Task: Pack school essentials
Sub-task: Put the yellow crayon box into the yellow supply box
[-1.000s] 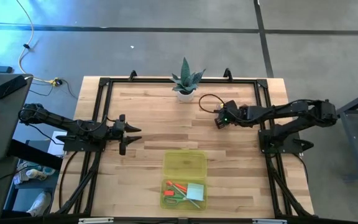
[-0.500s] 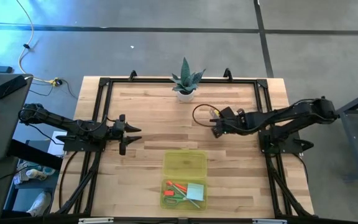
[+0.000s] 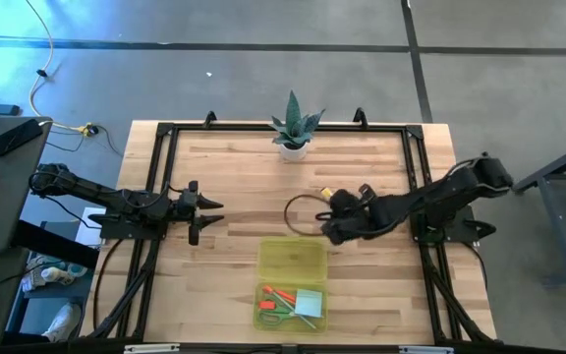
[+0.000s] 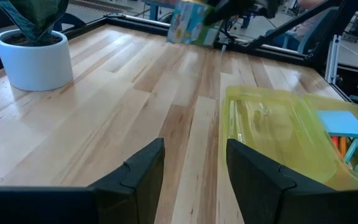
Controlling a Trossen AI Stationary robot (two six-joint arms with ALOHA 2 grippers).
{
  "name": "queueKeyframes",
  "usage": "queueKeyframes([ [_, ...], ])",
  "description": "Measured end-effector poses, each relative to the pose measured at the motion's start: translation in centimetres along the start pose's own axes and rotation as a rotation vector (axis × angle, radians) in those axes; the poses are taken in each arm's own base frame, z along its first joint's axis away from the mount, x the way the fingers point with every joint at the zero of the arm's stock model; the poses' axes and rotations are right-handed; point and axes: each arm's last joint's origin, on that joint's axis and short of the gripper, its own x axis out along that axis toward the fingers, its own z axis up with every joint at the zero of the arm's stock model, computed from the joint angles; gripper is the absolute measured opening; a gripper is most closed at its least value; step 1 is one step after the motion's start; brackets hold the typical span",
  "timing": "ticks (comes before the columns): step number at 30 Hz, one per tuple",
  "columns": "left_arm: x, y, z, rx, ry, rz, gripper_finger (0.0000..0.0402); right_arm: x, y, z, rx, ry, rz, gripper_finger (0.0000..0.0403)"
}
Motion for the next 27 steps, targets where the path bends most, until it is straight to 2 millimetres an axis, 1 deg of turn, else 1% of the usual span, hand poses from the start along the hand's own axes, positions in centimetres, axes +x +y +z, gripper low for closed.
queueKeyframes([
  [6,0.0,0.0,0.0,0.0,0.0,0.0,0.0161,-1.3,3.7,0.6,-0.126,-0.012,-0.056,0.0089],
  [12,0.0,0.0,0.0,0.0,0.0,0.0,0.0161,-2.7,7.7,0.4,-0.244,-0.001,-0.071,0.0089],
  [21,0.0,0.0,0.0,0.0,0.0,0.0,0.0161,-4.5,13.8,0.4,-0.344,0.007,-0.062,0.0089],
  [27,0.0,0.0,0.0,0.0,0.0,0.0,0.0161,-5.6,17.2,-0.1,-0.424,0.004,-0.067,0.0089],
])
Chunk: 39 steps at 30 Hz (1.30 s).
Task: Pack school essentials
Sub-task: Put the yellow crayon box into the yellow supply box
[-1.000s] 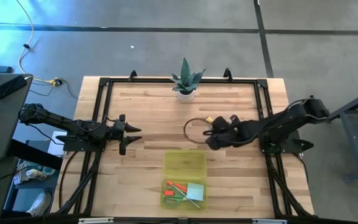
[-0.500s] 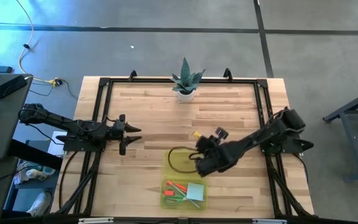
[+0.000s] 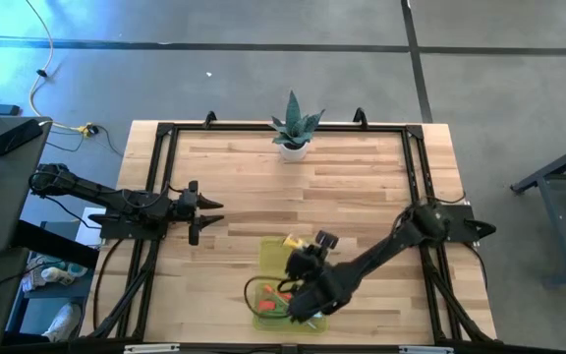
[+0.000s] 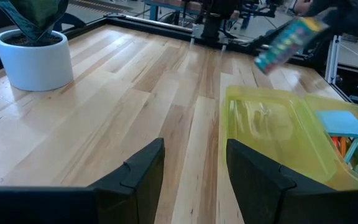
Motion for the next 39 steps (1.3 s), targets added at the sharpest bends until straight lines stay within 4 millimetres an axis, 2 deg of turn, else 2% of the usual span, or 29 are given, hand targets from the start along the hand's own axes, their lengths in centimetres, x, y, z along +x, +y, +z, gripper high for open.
queueKeyframes([
  [6,0.0,0.0,0.0,0.0,0.0,0.0,0.0161,-1.3,3.1,-0.1,-0.102,-0.024,0.025,0.0089],
  [13,0.0,0.0,0.0,0.0,0.0,0.0,0.0161,-2.5,6.3,-1.5,-0.289,-0.099,0.016,0.0089],
  [19,0.0,0.0,0.0,0.0,0.0,0.0,0.0161,-3.2,8.0,-3.3,-0.374,-0.163,0.037,0.0089],
  [25,0.0,0.0,0.0,0.0,0.0,0.0,0.0161,-4.4,9.0,-4.3,-0.36,-0.218,0.074,0.0089],
  [39,0.0,0.0,0.0,0.0,0.0,0.0,0.0161,-2.4,11.6,-6.0,-0.398,-0.221,0.045,0.0089],
])
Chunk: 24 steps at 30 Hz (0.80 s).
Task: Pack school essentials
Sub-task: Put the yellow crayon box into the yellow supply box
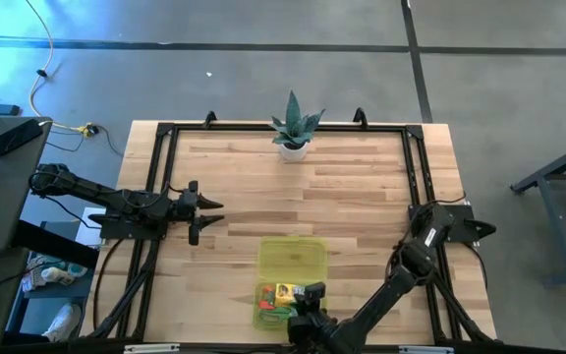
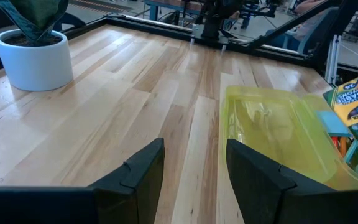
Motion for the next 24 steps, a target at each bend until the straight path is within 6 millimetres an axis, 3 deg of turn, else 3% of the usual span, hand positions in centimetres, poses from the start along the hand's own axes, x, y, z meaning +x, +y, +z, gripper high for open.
queueKeyframes([
  [13,0.0,0.0,0.0,0.0,0.0,0.0,0.0161,1.1,1.2,-0.3,-0.001,-0.002,-0.006,0.012],
  [24,0.0,0.0,0.0,0.0,0.0,0.0,0.0161,2.1,0.9,0.1,0.039,0.076,0.091,0.0205],
])
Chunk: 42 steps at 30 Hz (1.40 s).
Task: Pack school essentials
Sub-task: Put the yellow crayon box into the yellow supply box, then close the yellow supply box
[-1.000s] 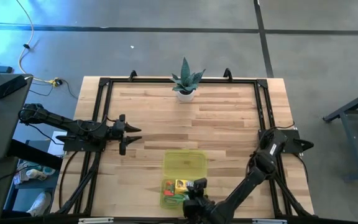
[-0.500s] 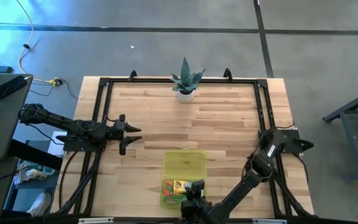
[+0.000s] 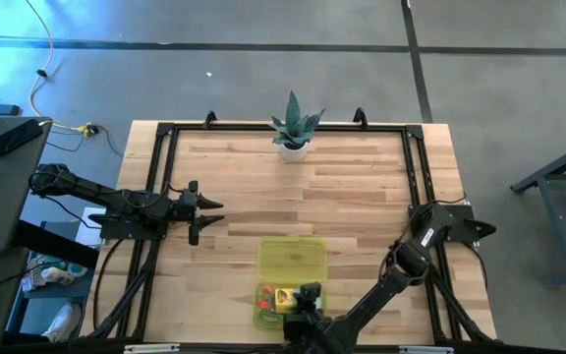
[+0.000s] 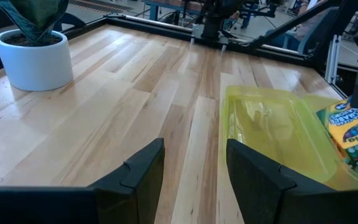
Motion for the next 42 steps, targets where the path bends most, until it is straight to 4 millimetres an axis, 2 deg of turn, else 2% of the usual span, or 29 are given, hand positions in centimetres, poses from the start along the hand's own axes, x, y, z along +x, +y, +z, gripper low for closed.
queueKeyframes([
  [6,0.0,0.0,0.0,0.0,0.0,0.0,0.0161,0.0,0.1,0.1,0.003,-0.006,0.011,0.0259],
  [11,0.0,0.0,0.0,0.0,0.0,0.0,0.0161,-0.4,0.5,0.1,0.036,-0.026,0.03,0.0289],
  [21,0.0,0.0,0.0,0.0,0.0,0.0,0.0161,-2.6,-0.7,0.8,0.183,-0.069,0.028,0.0299],
  [26,0.0,0.0,0.0,0.0,0.001,0.0,0.0161,-2.7,-1.1,0.9,0.245,-0.093,-0.013,0.0299],
  [32,0.0,0.0,0.0,0.0,0.0,0.0,0.0161,-1.5,-2.3,1.0,0.307,-0.048,-0.059,0.0299],
  [38,0.0,0.0,0.0,0.0,0.0,0.0,0.0161,0.3,-4.6,1.4,0.383,0.031,-0.136,0.0298],
  [42,0.0,0.0,0.0,0.0,0.001,0.0,0.0161,1.7,-6.1,1.9,0.364,0.091,-0.142,0.0298],
])
